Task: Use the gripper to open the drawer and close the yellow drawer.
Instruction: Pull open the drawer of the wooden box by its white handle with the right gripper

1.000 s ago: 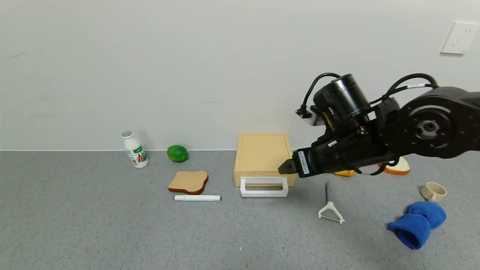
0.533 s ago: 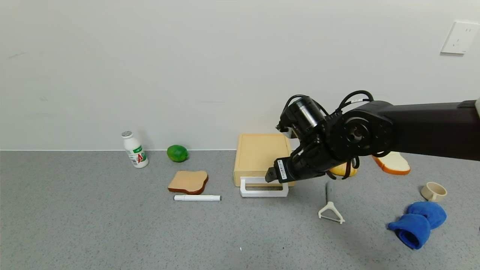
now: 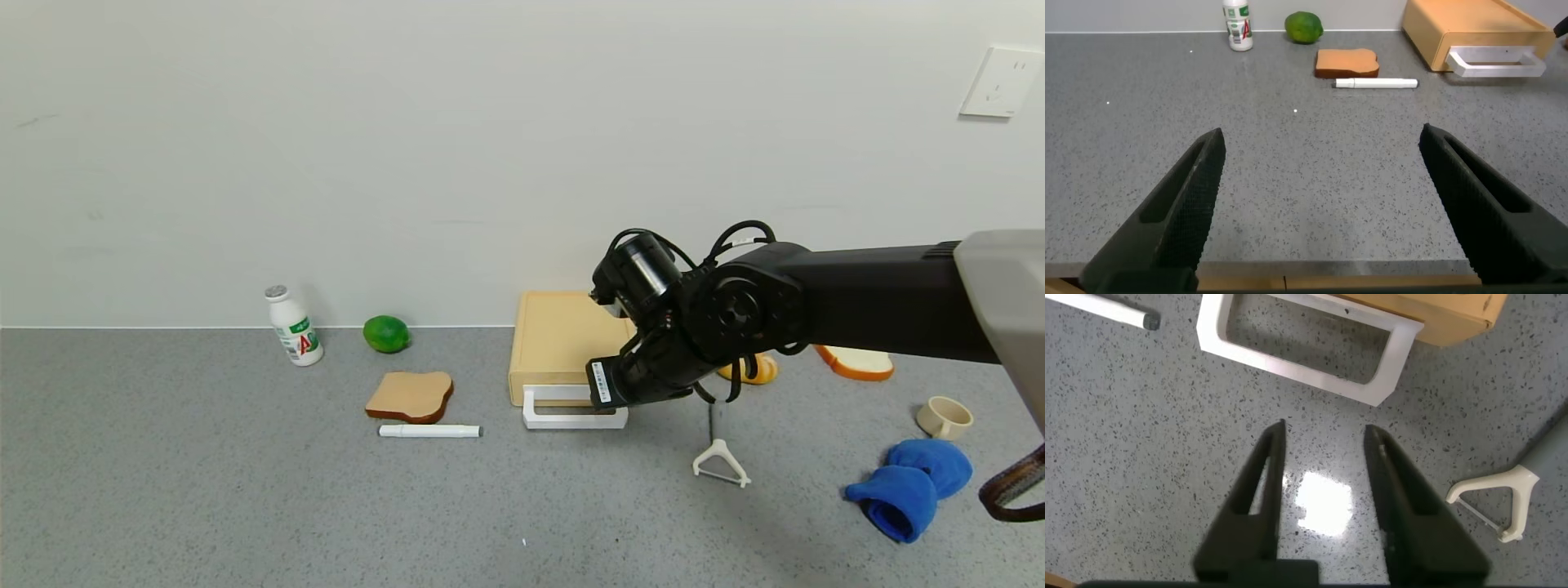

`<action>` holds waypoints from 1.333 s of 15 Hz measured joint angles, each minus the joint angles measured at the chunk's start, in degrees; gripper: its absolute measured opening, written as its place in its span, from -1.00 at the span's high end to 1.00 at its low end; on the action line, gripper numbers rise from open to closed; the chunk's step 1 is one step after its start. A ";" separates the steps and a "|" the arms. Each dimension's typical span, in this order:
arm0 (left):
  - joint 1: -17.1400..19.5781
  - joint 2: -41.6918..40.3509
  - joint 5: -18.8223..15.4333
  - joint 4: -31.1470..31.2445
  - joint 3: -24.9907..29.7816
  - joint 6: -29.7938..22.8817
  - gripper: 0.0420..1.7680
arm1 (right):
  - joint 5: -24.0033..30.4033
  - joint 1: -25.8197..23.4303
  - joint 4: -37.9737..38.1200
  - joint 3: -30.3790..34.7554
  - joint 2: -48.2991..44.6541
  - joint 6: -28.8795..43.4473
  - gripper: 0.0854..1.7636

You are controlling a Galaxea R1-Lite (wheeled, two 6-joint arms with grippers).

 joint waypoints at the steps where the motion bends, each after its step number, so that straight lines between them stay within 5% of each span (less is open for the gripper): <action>1: 0.00 0.00 -0.02 0.00 0.00 0.00 -0.94 | 0.07 -0.01 0.06 -0.63 0.39 0.02 1.00; 8: 0.00 0.00 0.00 0.00 0.00 0.00 -0.94 | -0.04 -0.15 1.88 -7.75 5.92 -0.11 0.96; 20: 0.00 0.00 0.00 0.00 0.00 0.00 -0.94 | -0.23 -2.01 -5.01 -8.16 12.40 -0.30 0.96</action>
